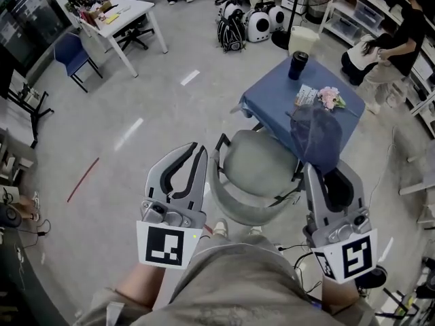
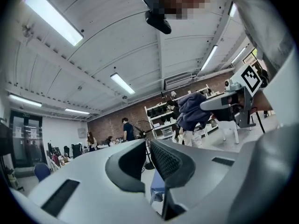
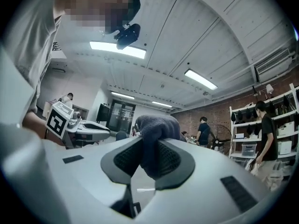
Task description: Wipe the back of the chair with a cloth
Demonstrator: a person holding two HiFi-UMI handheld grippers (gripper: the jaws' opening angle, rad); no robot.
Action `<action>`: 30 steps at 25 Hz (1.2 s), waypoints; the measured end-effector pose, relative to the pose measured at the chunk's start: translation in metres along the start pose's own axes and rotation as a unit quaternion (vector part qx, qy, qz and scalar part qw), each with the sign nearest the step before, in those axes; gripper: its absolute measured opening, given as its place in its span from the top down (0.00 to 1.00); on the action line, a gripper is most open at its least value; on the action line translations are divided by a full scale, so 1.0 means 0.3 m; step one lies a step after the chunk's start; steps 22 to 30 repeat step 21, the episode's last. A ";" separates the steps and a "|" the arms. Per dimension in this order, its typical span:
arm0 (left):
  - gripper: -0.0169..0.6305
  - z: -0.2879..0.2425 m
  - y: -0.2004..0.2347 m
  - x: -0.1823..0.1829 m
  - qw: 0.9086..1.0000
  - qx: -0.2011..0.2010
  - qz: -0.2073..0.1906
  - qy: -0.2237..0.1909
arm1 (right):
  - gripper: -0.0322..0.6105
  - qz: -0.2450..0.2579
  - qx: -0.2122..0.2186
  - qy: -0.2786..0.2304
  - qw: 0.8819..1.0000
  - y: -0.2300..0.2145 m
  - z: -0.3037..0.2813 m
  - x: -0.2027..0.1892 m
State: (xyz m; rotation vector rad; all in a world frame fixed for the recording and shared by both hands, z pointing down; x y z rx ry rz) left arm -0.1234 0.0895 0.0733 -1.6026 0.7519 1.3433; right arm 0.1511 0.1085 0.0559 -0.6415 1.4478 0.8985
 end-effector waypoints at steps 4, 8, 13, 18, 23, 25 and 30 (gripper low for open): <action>0.90 0.002 -0.016 -0.038 0.999 -0.018 -0.034 0.019 | 0.82 -0.004 0.009 0.034 0.999 0.014 -0.003 -0.058; 0.90 -0.002 -0.017 -0.061 0.997 -0.029 -0.063 0.031 | 0.82 -0.013 0.014 0.052 0.998 0.028 -0.012 -0.097; 0.90 -0.019 -0.019 -0.053 0.996 -0.033 -0.078 0.031 | 0.82 -0.014 0.021 0.058 0.998 0.031 -0.033 -0.110; 0.90 -0.027 -0.003 -0.047 0.996 -0.030 -0.076 0.030 | 0.82 -0.010 0.024 0.058 0.998 0.033 -0.048 -0.106; 0.90 -0.032 0.009 -0.048 0.996 -0.029 -0.080 0.030 | 0.82 -0.008 0.025 0.059 0.998 0.034 -0.061 -0.108; 0.90 -0.032 0.009 -0.048 0.996 -0.029 -0.080 0.030 | 0.82 -0.008 0.025 0.059 0.998 0.034 -0.061 -0.108; 0.90 -0.032 0.009 -0.048 0.996 -0.029 -0.080 0.030 | 0.82 -0.008 0.025 0.059 0.998 0.034 -0.061 -0.108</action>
Point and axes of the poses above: the fingertips, and each gripper's own axes: z backward along the fingers, y to its left, x out of its top, the point moved 10 cm from there along z, backward along the fingers, and after that the axes turned 1 degree about z, right-handed, at the moved point
